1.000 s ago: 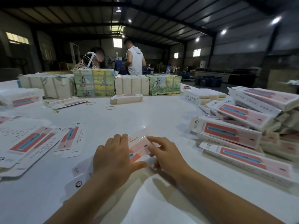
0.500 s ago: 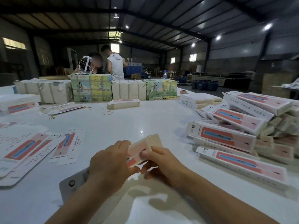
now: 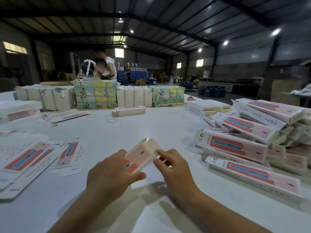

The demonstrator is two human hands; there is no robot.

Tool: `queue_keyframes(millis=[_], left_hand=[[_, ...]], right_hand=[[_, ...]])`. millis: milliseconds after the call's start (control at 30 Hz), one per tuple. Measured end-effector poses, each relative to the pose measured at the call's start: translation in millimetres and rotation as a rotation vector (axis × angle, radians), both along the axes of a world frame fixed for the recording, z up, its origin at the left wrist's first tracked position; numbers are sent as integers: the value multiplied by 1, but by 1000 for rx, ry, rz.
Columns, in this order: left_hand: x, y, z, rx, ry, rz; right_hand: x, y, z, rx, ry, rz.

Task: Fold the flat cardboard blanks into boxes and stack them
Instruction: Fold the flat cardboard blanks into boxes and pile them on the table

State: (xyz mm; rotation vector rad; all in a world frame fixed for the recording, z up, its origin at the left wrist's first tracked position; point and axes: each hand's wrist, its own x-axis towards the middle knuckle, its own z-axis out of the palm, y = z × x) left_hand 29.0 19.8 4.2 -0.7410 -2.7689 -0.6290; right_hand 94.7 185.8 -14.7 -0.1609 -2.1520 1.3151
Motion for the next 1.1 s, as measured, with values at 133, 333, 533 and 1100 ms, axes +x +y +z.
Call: queue_keyframes(millis=[133, 333, 533, 1100], left_hand=[[5, 4, 0, -25, 12, -35], [6, 4, -4, -109, 20, -68], [6, 5, -8, -170, 48, -66], [3, 9, -11, -130, 66, -52]], right_hand=[[0, -7, 0, -53, -30, 97], [0, -1, -1, 9, -81, 75], [-1, -4, 0, -113, -225, 119], [-3, -2, 2, 107, -152, 16]])
